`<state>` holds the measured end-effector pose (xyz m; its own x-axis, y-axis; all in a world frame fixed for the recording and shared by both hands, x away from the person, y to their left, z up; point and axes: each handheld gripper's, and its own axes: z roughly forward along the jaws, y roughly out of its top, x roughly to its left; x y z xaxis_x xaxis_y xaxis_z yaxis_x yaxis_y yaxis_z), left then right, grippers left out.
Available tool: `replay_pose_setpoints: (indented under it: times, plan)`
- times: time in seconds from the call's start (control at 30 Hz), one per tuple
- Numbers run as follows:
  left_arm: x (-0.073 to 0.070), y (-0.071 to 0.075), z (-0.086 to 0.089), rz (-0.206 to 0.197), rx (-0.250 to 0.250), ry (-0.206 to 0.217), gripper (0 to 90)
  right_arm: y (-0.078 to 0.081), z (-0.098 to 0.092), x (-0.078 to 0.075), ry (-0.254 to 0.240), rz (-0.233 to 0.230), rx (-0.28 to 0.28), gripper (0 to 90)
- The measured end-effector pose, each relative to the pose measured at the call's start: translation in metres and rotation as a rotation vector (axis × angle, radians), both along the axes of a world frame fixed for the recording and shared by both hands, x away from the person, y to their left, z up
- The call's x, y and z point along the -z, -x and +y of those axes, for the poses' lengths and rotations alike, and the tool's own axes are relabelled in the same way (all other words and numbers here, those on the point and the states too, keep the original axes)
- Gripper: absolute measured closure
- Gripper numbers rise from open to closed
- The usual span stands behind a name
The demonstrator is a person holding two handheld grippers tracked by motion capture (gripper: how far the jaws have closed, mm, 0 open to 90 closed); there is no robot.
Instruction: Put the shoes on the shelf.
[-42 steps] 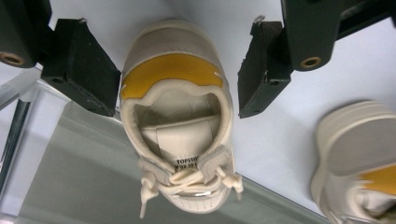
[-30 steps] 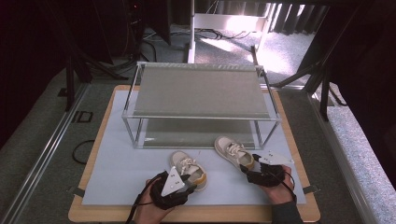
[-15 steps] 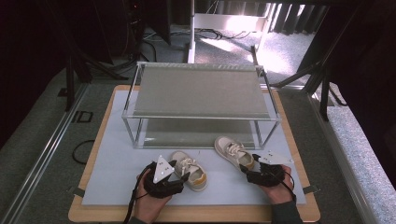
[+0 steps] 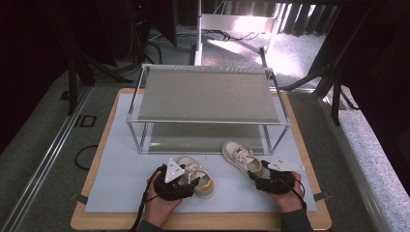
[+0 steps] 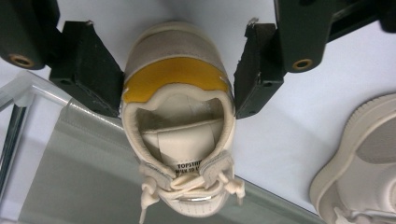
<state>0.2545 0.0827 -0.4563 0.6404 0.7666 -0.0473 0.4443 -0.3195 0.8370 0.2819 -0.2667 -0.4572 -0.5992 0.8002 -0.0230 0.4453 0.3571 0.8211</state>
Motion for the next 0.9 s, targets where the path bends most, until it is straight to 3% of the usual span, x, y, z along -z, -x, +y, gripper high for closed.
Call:
replay_pose_setpoints:
  times: [0.23,0.4,0.73,0.9]
  plan:
    - [0.000,-0.001,-0.003,-0.006,0.003,-0.007,32.3,-0.001,0.001,0.003,0.002,-0.003,0.003,32.8]
    - [-0.001,-0.006,-0.005,-0.018,0.041,-0.031,33.5,0.004,0.007,0.000,0.024,-0.006,-0.004,34.7]
    - [0.001,-0.019,-0.014,-0.029,0.151,-0.004,37.8,0.013,0.014,-0.001,0.023,-0.013,-0.014,39.0]
    - [0.000,-0.022,-0.014,-0.022,0.163,0.008,38.5,0.017,0.017,0.000,0.018,-0.017,-0.030,41.1]
